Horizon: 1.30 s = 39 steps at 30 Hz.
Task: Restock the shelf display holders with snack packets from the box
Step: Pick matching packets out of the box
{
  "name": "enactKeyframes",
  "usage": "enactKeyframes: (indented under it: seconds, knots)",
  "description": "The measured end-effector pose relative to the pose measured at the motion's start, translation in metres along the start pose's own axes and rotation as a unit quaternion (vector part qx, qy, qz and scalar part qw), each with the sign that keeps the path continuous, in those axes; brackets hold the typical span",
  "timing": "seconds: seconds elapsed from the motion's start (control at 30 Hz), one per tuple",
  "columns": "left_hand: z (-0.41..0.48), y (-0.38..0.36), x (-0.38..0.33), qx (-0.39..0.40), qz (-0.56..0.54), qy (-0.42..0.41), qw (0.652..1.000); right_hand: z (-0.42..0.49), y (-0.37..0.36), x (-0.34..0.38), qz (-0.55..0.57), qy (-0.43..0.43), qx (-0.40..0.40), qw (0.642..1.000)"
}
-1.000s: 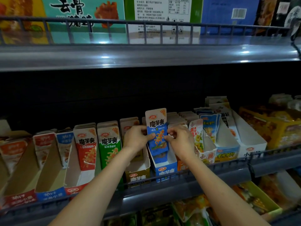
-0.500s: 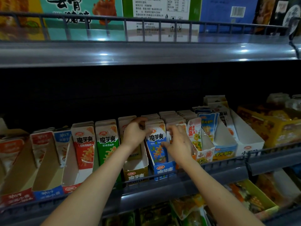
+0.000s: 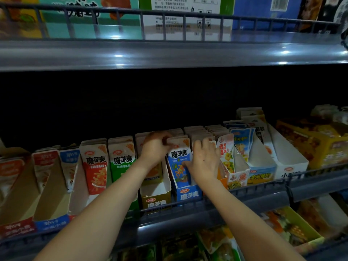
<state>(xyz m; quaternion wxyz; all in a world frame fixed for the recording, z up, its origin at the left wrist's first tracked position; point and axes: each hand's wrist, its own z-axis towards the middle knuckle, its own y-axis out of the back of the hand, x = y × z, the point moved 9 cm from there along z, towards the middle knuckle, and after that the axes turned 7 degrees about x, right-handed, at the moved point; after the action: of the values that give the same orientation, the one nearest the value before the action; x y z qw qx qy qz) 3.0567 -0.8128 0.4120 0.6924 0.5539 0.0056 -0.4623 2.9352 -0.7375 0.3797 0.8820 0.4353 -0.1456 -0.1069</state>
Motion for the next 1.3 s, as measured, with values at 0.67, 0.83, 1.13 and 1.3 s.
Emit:
enactKeyframes:
  seconds: [0.67,0.83,1.13,1.3]
  knots:
    - [-0.046,0.015,0.01,-0.039,-0.004,0.054,0.998,-0.053,0.016,-0.04,0.238,-0.087,0.024,0.967]
    - [-0.107,0.024,-0.012,-0.027,-0.073,0.014,0.997,-0.106,0.042,-0.053,0.346,-0.104,0.042,0.931]
    - [-0.293,-0.072,0.019,0.16,-0.122,0.042,0.979,-0.303,-0.023,-0.063,0.418,-0.175,0.281,0.846]
    - [-0.4,-0.159,0.071,0.286,-0.085,0.129,0.946,-0.436,-0.095,-0.083,0.321,-0.226,0.44,0.808]
